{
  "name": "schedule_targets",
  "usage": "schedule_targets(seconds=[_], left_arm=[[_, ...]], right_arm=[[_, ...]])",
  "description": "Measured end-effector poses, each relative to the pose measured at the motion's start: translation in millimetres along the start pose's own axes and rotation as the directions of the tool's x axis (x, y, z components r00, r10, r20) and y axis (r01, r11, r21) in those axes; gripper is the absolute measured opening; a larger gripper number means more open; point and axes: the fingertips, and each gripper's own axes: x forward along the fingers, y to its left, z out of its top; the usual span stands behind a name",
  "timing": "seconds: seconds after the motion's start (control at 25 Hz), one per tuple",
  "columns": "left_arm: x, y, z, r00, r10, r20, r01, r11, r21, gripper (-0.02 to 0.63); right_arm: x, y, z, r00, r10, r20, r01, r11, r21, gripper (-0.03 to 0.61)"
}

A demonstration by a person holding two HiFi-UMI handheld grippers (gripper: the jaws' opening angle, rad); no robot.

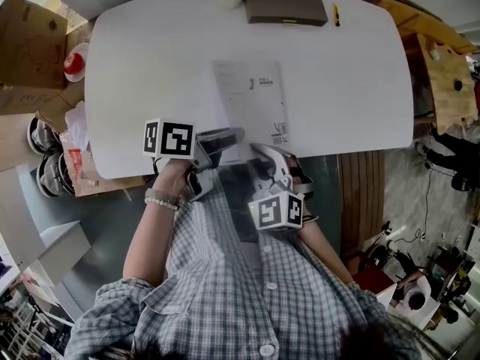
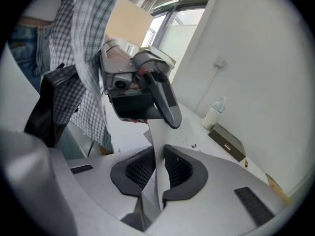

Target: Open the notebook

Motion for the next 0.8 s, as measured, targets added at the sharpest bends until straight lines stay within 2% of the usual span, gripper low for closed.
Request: schedule_targets(seconds=[0.28, 0.44, 0.56, 0.68, 0.8], left_arm=[[3, -29, 8, 0.994, -0.027, 0.103, 0.028, 1.000, -0.004, 0.118], [0, -51, 13, 0.979, -0.095, 0.181, 0.101, 0.995, -0.021, 0.113], [-8, -60, 19, 0.954, -0.093, 0.283, 0.097, 0.995, 0.001, 0.058], [-20, -61, 24, 0.918, -0.065, 0.391, 0.065, 0.998, 0.012, 0.023], [-31, -63, 26, 0.884, -0.047, 0.464, 0.028, 0.999, 0.047, 0.014]], right_arm=[[-15, -30, 0, 0.997, -0.005, 0.074, -0.005, 0.991, 0.136, 0.041], [-22, -50, -8, 0.995, -0.015, 0.101, -0.017, 0.952, 0.306, 0.032], [-26, -61, -9, 0.992, -0.014, 0.128, -0.034, 0.931, 0.362, 0.032], [-34, -72, -13, 0.989, -0.038, 0.144, -0.024, 0.915, 0.404, 0.032], [-42, -83, -20, 0.986, -0.073, 0.152, -0.010, 0.874, 0.487, 0.032]])
